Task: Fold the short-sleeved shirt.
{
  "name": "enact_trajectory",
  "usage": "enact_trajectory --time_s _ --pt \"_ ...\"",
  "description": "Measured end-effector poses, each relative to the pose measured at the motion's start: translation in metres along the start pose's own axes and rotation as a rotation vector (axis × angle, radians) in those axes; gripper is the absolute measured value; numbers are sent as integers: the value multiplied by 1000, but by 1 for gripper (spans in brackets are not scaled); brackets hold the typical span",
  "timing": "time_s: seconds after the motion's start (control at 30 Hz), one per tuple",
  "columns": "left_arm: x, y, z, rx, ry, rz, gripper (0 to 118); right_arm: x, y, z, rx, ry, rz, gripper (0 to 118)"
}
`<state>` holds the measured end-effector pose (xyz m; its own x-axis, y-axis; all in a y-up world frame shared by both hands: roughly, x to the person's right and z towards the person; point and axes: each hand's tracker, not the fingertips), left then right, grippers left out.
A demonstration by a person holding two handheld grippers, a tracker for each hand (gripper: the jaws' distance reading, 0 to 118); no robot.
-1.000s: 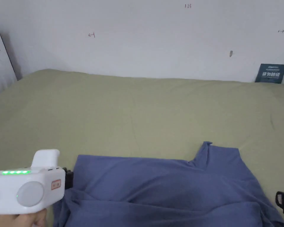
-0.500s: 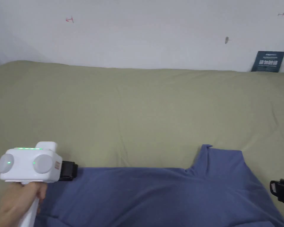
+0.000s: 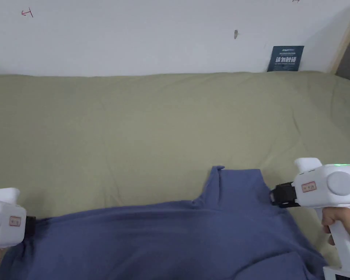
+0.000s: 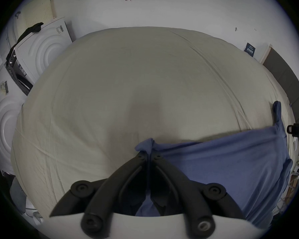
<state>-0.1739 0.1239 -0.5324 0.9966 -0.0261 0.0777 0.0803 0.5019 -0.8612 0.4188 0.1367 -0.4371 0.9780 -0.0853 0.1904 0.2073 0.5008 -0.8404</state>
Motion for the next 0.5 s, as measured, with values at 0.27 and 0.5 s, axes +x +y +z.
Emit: enact_trajectory --time_s 0.27,0.5 --pt "1 0 1 -1 -4 -7 1 -9 -5 -35 -65 -76 79 89" --pt "-7 -2 21 13 -20 -7 1 -3 -9 16 58 54 68 3"
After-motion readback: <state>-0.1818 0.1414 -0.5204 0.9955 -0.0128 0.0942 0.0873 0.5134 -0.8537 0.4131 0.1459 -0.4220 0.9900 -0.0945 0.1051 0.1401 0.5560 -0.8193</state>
